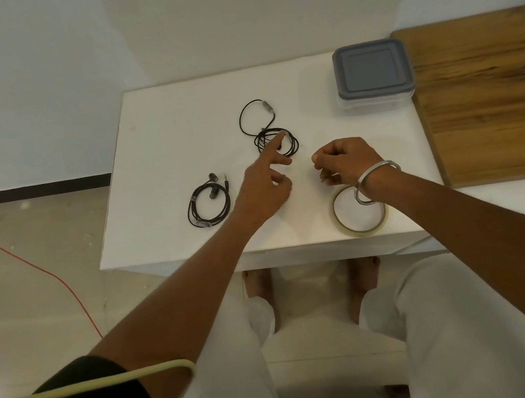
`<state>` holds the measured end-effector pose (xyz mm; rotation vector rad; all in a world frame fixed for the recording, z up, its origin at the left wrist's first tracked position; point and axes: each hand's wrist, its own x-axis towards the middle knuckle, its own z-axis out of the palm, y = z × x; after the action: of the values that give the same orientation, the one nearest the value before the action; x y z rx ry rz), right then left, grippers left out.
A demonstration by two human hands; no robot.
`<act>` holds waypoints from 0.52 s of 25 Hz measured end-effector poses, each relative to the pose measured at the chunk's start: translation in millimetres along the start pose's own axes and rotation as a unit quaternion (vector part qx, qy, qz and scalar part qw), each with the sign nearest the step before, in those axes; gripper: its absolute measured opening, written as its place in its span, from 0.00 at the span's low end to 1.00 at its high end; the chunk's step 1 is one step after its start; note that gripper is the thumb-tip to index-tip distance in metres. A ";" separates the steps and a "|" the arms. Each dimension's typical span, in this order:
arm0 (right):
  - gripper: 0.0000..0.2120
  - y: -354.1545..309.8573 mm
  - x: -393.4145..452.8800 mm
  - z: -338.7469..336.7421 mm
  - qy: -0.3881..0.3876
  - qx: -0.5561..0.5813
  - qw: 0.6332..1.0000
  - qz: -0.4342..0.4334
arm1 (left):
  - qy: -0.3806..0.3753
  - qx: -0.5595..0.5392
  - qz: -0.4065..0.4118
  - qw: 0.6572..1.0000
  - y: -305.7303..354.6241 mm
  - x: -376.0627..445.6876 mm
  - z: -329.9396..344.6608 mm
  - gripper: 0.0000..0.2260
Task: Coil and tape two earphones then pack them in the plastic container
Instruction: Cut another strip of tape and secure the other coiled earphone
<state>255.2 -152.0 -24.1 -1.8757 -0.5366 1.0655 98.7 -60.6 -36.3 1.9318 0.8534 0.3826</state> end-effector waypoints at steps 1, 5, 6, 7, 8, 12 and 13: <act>0.05 1.5 1.7 -3.9 0.003 0.006 1.000 -0.004 | 0.048 0.016 0.030 0.998 0.0 5.7 -5.9 0.28; 0.07 3.4 7.0 -14.8 0.006 -0.001 0.999 -0.048 | 0.188 0.117 -0.046 0.974 -15.7 62.1 -34.0 0.20; 0.07 3.3 7.3 -15.9 0.006 0.000 0.998 -0.054 | 0.167 0.141 -0.117 0.969 -20.2 79.9 -39.1 0.17; 0.08 3.4 8.4 -17.3 0.004 0.005 0.998 -0.058 | 0.139 0.164 -0.172 0.961 -23.6 96.8 -41.4 0.15; 0.08 4.2 9.1 -18.2 0.001 0.007 0.998 -0.061 | 0.110 0.187 -0.208 0.954 -26.0 109.8 -41.3 0.16; 0.06 9.9 15.8 -22.8 -0.005 -0.012 0.998 -0.069 | 0.103 0.235 -0.180 0.949 -33.2 136.9 -32.8 0.16; 0.06 10.5 16.9 -23.7 -0.005 -0.014 0.997 -0.070 | 0.115 0.235 -0.177 0.949 -32.6 138.3 -30.9 0.14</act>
<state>283.7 -156.9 -35.2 -1.8287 -0.6813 0.9801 165.3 66.2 -61.1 2.1261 1.5289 0.1977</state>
